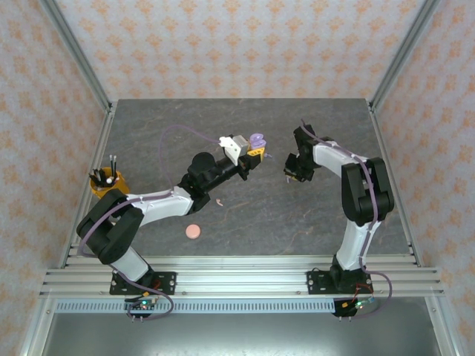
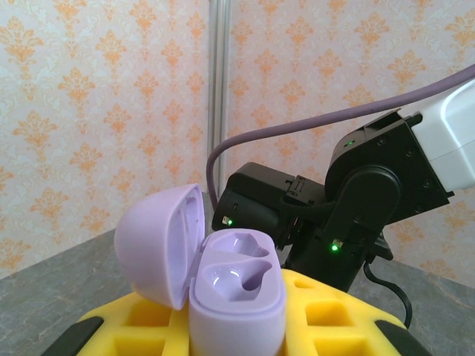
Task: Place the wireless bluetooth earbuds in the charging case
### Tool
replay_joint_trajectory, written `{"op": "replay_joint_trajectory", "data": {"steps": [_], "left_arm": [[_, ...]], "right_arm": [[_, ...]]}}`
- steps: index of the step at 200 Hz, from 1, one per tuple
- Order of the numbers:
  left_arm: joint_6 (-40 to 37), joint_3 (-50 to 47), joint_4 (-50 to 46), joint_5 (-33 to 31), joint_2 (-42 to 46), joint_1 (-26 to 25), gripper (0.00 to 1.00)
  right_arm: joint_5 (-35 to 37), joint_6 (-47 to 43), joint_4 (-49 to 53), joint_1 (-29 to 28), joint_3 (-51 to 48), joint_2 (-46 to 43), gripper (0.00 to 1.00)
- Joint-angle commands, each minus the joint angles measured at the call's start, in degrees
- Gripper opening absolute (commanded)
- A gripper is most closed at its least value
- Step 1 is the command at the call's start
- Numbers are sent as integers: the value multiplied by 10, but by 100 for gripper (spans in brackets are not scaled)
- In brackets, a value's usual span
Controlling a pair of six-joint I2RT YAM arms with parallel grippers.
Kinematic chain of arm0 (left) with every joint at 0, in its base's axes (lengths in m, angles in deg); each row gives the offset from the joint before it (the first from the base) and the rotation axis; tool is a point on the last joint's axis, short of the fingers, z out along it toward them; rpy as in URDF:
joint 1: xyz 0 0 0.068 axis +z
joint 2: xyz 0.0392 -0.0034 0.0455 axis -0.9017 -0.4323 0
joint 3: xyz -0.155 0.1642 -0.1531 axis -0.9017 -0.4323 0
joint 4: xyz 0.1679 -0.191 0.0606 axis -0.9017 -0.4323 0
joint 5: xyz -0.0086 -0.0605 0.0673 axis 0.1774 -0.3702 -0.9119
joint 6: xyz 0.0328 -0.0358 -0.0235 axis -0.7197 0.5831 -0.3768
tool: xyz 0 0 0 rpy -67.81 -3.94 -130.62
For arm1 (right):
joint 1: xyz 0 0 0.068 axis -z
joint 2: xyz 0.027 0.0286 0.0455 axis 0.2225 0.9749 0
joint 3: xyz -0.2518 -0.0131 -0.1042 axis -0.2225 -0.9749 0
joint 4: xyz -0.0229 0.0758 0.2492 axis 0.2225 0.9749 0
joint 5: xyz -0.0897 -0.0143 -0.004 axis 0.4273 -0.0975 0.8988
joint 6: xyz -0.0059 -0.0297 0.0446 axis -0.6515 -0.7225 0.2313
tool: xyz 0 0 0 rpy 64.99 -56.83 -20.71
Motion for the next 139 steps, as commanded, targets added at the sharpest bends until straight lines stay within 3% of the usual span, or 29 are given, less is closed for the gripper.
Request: {"op": "replay_joint_trajectory", "data": {"steps": [1, 57, 109, 139], "left_arm": [[7, -8, 1, 11, 18, 5, 0], [6, -5, 1, 12, 17, 5, 0], [6, -4, 1, 12, 17, 5, 0], [4, -4, -16, 12, 18, 4, 0]], "right_arm": [[33, -21, 36, -12, -3, -9, 12], [67, -36, 76, -34, 16, 16, 14], [71, -40, 86, -38, 24, 25, 27], [72, -42, 89, -39, 32, 31, 28]]}}
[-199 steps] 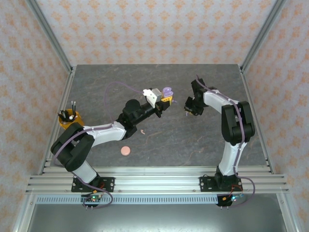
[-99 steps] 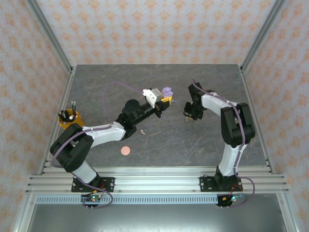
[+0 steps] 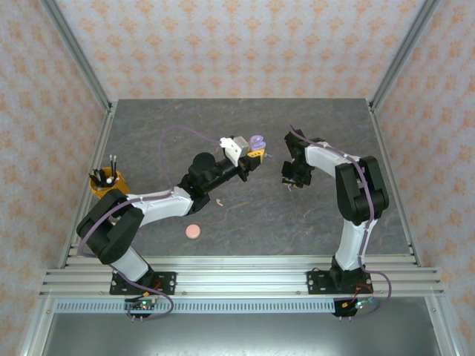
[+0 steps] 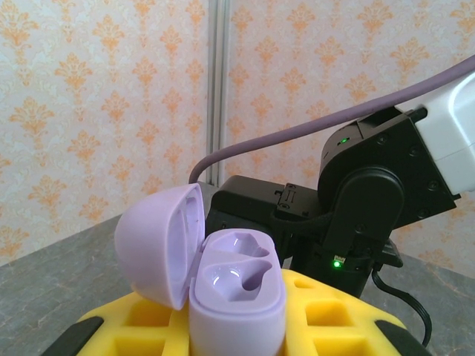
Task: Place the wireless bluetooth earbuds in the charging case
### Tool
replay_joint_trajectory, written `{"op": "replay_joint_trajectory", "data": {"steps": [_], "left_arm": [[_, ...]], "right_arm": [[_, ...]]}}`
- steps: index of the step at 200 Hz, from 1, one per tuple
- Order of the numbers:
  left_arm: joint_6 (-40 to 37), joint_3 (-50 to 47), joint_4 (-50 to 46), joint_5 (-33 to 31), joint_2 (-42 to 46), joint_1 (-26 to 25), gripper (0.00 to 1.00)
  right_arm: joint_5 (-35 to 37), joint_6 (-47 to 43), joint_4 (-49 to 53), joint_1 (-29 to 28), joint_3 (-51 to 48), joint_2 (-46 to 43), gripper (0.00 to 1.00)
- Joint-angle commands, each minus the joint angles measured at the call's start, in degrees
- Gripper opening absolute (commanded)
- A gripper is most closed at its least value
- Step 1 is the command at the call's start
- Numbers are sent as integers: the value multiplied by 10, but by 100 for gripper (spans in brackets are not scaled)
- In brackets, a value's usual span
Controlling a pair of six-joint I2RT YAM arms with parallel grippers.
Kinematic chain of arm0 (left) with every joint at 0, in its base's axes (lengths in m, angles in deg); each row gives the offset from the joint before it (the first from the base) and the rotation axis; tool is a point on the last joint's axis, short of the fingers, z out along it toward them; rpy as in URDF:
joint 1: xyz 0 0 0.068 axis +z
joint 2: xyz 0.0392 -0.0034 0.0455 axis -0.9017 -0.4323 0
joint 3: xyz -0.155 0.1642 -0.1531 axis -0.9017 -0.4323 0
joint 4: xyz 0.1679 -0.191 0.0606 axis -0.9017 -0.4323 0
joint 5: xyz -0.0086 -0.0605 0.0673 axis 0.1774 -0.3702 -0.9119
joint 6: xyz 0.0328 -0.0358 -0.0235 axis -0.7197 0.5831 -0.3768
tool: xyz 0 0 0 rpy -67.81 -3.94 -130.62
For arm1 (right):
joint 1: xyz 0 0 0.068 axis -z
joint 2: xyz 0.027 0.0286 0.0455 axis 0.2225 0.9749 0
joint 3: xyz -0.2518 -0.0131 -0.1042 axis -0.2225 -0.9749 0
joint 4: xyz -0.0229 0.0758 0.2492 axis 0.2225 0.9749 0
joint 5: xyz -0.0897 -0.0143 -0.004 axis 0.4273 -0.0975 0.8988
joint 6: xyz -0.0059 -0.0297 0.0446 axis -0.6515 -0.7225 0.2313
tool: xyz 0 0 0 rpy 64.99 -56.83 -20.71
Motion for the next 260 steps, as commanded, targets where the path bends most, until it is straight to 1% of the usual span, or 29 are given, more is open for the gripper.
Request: {"op": "replay_joint_trajectory", "data": {"steps": [1, 37, 83, 140, 212, 260], "left_arm": [[4, -1, -1, 10, 18, 4, 0], [4, -1, -2, 10, 18, 4, 0], [2, -1, -6, 9, 21, 4, 0], [1, -4, -8, 8, 23, 5, 0], [2, -3, -8, 8, 22, 5, 0], [3, -3, -7, 8, 20, 5, 0]], "right_arm": [[19, -7, 23, -5, 22, 16, 28], [16, -8, 23, -4, 29, 27, 28], [-3, 0, 16, -5, 24, 29, 24], [-13, 9, 23, -5, 2, 7, 28], [-10, 12, 26, -8, -9, -2, 27], [-8, 14, 29, -11, -11, -1, 22]]}}
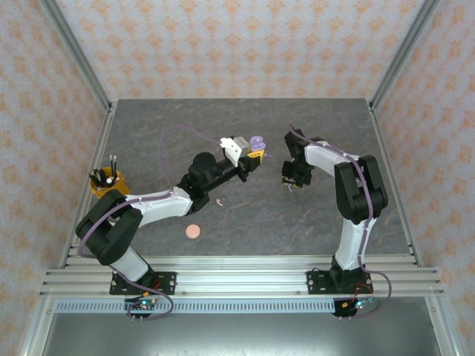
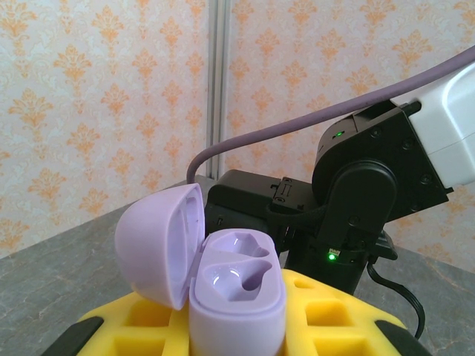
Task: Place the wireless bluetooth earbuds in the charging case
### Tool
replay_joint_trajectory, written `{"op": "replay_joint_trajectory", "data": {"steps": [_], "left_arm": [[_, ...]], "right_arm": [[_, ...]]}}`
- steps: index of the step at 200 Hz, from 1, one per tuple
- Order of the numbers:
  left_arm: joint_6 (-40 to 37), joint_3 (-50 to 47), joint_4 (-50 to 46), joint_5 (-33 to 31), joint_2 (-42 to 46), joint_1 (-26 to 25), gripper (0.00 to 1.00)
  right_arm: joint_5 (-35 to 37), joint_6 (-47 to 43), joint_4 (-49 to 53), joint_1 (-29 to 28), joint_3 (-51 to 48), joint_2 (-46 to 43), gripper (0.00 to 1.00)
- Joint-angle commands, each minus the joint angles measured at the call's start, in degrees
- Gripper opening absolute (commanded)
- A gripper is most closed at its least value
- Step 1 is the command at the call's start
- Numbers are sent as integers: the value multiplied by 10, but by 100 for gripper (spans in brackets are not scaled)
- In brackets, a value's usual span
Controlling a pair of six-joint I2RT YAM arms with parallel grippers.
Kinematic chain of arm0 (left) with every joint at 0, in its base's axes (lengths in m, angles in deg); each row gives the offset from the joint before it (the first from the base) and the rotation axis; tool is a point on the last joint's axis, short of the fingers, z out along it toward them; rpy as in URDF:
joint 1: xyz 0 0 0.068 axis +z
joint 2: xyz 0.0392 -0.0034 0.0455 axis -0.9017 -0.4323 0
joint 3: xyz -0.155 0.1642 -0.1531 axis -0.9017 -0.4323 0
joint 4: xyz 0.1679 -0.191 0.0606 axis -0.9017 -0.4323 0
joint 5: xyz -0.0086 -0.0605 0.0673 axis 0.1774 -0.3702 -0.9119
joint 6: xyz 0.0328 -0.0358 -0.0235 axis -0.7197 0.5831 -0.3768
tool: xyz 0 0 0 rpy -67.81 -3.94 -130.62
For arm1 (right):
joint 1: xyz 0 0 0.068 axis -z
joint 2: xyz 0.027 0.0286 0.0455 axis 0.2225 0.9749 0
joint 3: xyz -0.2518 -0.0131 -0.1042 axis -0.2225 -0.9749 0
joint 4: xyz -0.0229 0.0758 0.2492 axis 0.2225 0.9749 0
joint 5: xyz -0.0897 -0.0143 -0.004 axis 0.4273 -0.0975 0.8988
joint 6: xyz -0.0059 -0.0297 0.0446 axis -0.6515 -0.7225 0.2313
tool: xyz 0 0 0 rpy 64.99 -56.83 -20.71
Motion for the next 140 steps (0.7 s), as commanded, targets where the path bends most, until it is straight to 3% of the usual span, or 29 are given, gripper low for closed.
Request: {"op": "replay_joint_trajectory", "data": {"steps": [1, 53, 124, 140], "left_arm": [[3, -3, 7, 9, 15, 4, 0], [4, 1, 6, 9, 13, 5, 0], [4, 2, 1, 6, 14, 5, 0], [5, 2, 1, 7, 14, 5, 0]], "right_arm": [[-8, 8, 24, -11, -17, -9, 22], [-20, 18, 9, -11, -23, -20, 10], [-43, 40, -19, -11, -22, -36, 10], [-41, 39, -17, -11, -23, -32, 14]]}}
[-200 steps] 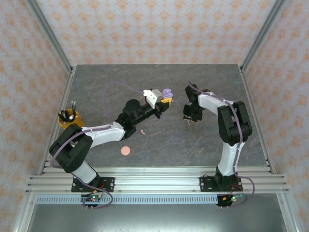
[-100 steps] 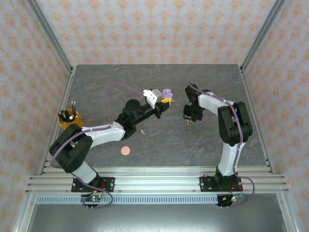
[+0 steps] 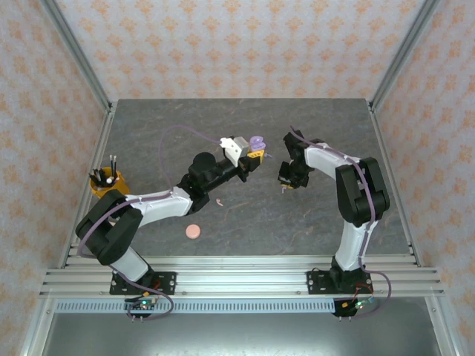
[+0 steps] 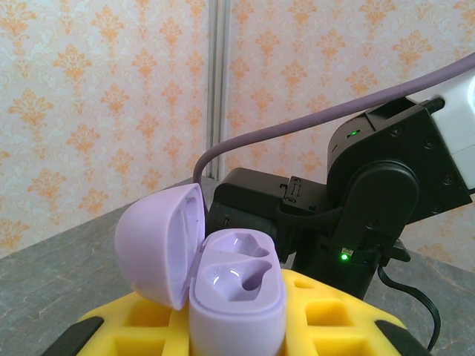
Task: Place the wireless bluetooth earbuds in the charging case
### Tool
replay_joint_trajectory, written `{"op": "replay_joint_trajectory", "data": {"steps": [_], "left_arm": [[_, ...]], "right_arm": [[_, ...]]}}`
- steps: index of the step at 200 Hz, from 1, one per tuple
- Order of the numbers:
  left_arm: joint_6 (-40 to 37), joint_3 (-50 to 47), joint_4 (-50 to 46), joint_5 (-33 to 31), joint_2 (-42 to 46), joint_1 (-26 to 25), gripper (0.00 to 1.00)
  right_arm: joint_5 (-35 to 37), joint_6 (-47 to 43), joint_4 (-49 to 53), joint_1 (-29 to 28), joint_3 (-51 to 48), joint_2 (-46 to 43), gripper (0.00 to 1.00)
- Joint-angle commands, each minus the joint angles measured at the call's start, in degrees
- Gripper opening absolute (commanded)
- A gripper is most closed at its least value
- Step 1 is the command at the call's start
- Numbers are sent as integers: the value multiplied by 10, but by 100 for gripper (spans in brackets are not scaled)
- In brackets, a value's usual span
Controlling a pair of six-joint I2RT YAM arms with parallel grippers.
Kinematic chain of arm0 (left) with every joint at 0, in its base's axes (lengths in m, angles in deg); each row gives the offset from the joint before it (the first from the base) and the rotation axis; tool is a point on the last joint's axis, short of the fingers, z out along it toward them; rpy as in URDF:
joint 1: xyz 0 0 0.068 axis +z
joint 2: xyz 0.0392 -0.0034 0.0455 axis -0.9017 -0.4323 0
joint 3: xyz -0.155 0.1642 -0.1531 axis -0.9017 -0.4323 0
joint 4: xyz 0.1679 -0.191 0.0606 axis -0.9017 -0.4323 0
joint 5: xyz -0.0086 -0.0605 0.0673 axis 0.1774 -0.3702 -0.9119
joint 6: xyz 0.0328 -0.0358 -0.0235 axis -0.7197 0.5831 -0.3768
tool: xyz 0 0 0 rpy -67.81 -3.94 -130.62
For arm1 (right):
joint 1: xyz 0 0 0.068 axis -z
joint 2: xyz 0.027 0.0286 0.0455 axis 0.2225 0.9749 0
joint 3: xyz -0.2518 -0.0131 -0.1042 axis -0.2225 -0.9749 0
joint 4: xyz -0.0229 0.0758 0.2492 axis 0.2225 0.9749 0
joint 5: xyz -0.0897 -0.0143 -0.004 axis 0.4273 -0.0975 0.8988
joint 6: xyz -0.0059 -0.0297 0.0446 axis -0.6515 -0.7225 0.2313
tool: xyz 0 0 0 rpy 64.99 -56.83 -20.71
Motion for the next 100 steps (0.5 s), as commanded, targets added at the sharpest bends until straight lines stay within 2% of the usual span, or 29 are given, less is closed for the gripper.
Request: {"op": "replay_joint_trajectory", "data": {"steps": [1, 27, 78, 100], "left_arm": [[5, 2, 1, 7, 14, 5, 0], [6, 2, 1, 7, 15, 5, 0], [6, -1, 6, 6, 15, 5, 0], [3, -1, 5, 6, 17, 5, 0]], "right_arm": [[2, 8, -1, -3, -4, -13, 14], [5, 10, 4, -3, -9, -20, 26], [8, 15, 19, -7, -12, -41, 33], [15, 22, 32, -17, -8, -42, 41]]}}
